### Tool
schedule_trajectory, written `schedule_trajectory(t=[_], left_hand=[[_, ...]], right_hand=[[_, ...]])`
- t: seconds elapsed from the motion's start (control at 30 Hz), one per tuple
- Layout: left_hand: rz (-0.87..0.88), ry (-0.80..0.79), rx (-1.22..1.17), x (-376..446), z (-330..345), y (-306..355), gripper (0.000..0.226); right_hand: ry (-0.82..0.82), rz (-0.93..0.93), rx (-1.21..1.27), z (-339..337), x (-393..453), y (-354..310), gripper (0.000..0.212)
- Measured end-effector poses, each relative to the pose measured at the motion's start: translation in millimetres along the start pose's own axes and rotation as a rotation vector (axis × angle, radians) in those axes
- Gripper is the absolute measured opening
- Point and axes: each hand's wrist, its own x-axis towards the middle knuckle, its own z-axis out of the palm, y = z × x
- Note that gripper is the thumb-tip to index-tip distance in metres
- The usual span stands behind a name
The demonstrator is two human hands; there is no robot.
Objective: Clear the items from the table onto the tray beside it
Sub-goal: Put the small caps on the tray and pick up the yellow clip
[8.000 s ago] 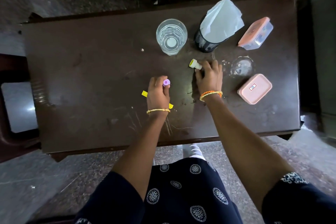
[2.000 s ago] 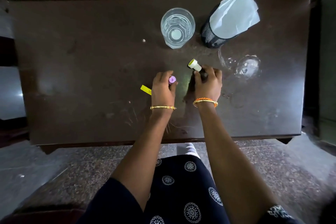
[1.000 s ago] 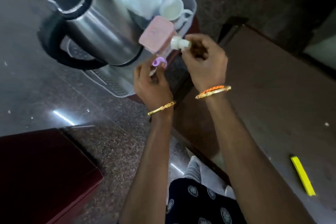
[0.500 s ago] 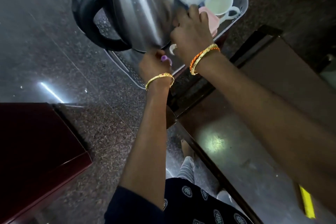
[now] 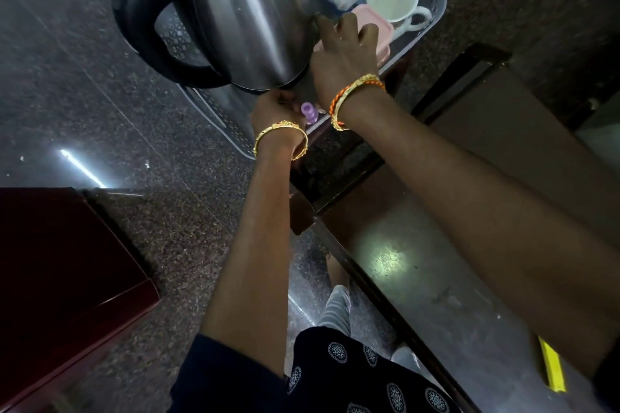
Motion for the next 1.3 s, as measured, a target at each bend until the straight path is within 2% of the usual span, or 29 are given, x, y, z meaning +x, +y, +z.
schedule_trajectory(t=[0.2, 0.37, 0.47, 0.53, 0.63, 0.7, 0.77, 0.9, 0.97, 1.03, 1.13, 1.3], left_hand=[[0.0, 0.02, -0.039, -1.2, -0.6, -0.4, 0.03], [0.076, 0.097, -0.022, -14.1, -1.7, 5.0, 0.029], [0.172, 0.241, -0.029, -28.2, -4.8, 6.9, 0.031], [0.329, 0.377, -0.082, -51.5, -4.1, 6.9, 0.029], [0.579, 0.386, -0.2, -94.6, 10.3, -3.8, 0.022], [0.62, 0.283, -0.226, -124.7, 32.2, -18.4, 0.02], [0.62, 0.081, -0.183, -154.1, 59.0, -37.7, 0.02], [0.493, -0.423, 0.059, -215.2, 121.3, -76.6, 0.017], [0.481, -0.598, 0.201, -244.5, 147.6, -89.6, 0.016], [0.522, -0.709, 0.311, -269.9, 166.5, -96.8, 0.019], [0.62, -0.779, 0.401, -295.7, 188.1, -100.3, 0.022], [0.707, -0.823, 0.558, -322.9, 220.9, -104.2, 0.025]], right_hand=[[0.021, 0.046, 0.023, 4.6, -9.1, -0.6, 0.032], [0.091, 0.142, 0.185, -12.0, -30.1, 14.1, 0.027], [0.272, 0.292, 0.423, -12.0, -61.3, 31.5, 0.014], [0.453, 0.437, 0.571, -4.1, -92.7, 41.8, 0.008], [0.687, 0.603, 0.667, 20.0, -149.7, 56.1, 0.004], [0.76, 0.757, 0.672, 42.2, -195.0, 66.3, 0.003], [0.754, 0.967, 0.667, 66.2, -238.2, 74.1, 0.005], [0.513, 1.47, 0.534, 109.2, -322.0, 89.8, 0.016], [0.408, 1.612, 0.499, 122.6, -360.6, 100.2, 0.018], [0.331, 1.683, 0.481, 132.9, -396.6, 110.8, 0.025], [0.204, 1.729, 0.494, 143.7, -435.1, 124.7, 0.035], [-0.033, 1.639, 0.55, 158.9, -465.4, 137.3, 0.038]])
